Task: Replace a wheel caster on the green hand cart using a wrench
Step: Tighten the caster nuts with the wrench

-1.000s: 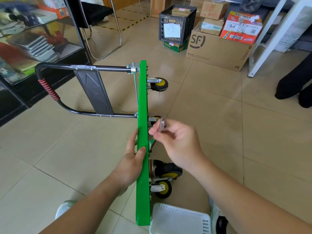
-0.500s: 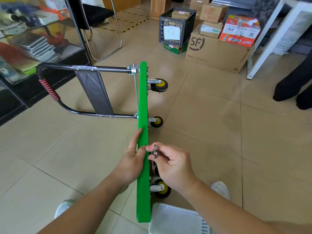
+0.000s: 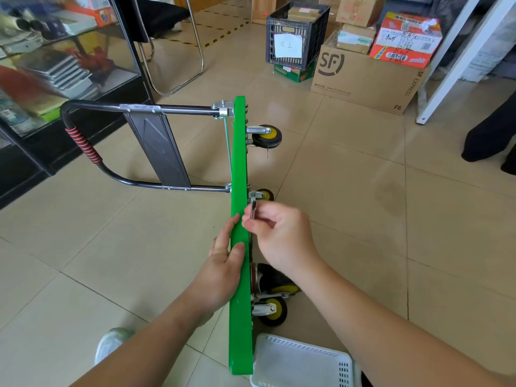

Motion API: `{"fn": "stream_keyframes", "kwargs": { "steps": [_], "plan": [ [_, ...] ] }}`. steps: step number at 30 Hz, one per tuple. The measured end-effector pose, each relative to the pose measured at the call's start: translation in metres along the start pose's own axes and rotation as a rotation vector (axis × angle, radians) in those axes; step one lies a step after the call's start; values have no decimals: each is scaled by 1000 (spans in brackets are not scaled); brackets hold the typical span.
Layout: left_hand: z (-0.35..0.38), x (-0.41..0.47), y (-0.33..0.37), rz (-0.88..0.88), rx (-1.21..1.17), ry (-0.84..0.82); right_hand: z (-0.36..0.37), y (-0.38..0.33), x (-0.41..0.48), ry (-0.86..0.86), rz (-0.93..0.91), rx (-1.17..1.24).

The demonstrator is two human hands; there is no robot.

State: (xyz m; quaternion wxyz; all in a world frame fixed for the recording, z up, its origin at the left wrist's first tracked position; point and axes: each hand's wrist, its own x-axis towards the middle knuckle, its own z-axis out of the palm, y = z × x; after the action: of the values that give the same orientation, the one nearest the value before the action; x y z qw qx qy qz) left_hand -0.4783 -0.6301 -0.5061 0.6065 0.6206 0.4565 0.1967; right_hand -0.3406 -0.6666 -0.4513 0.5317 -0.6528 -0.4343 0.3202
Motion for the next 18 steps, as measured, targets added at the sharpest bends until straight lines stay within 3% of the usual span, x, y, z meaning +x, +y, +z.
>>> {"fn": "stream_keyframes", "kwargs": {
  "steps": [5, 10, 14, 18],
  "plan": [
    [-1, 1, -2, -3, 6, -10, 2, 0, 45, 75, 206, -73],
    [-2, 3, -3, 4, -8, -17, -4, 3, 67, -34, 306, -72],
    [-1, 1, -3, -5, -33, -37, -17, -7, 57, -56, 260, 82],
    [-2, 1, -1, -16, -34, -27, -31, -25, 34, -37, 55, 84]
  ]
}}
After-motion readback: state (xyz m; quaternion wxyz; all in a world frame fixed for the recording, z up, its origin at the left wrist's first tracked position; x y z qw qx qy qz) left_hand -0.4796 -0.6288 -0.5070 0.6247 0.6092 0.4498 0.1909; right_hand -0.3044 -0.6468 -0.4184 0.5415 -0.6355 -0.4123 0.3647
